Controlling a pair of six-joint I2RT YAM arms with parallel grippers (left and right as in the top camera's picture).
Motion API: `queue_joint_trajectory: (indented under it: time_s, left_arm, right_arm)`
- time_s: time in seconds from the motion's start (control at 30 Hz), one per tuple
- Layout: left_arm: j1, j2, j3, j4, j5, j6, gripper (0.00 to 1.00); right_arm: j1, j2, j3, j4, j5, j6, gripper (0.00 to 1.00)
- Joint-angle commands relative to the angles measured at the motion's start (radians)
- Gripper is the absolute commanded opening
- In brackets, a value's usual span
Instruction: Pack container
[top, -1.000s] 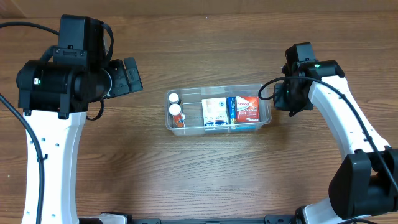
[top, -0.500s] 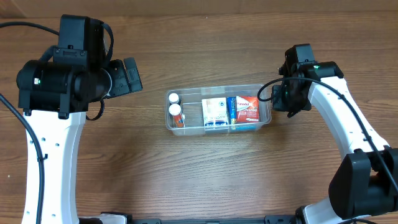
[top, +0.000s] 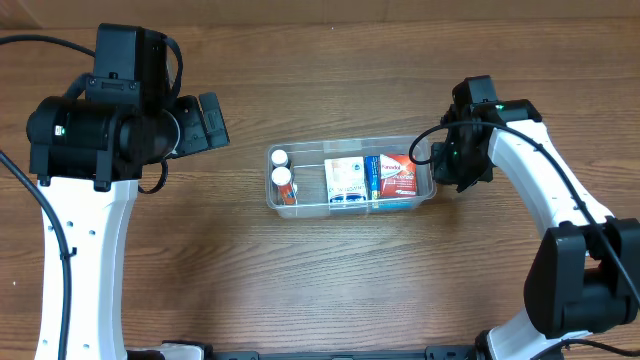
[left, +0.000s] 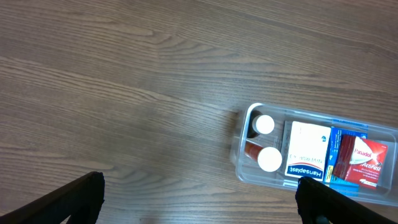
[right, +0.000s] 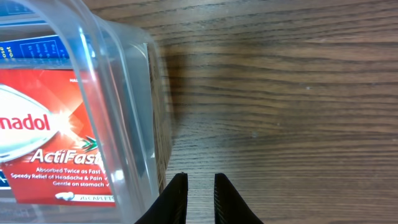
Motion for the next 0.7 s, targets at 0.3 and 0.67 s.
queue_joint_trajectory:
  time_s: [0.3,0.67]
  left_arm:
    - [0.005,0.006,0.008,0.001,-0.013,0.020,1.00]
    - [0.005,0.006,0.008,0.001,-0.013,0.020,1.00]
  right_arm:
    - [-0.002,0.005,-0.005,0.021,-0.288,-0.186,0.14]
    - [-0.002,0.005,-0.005,0.027,-0.363,-0.224,0.15]
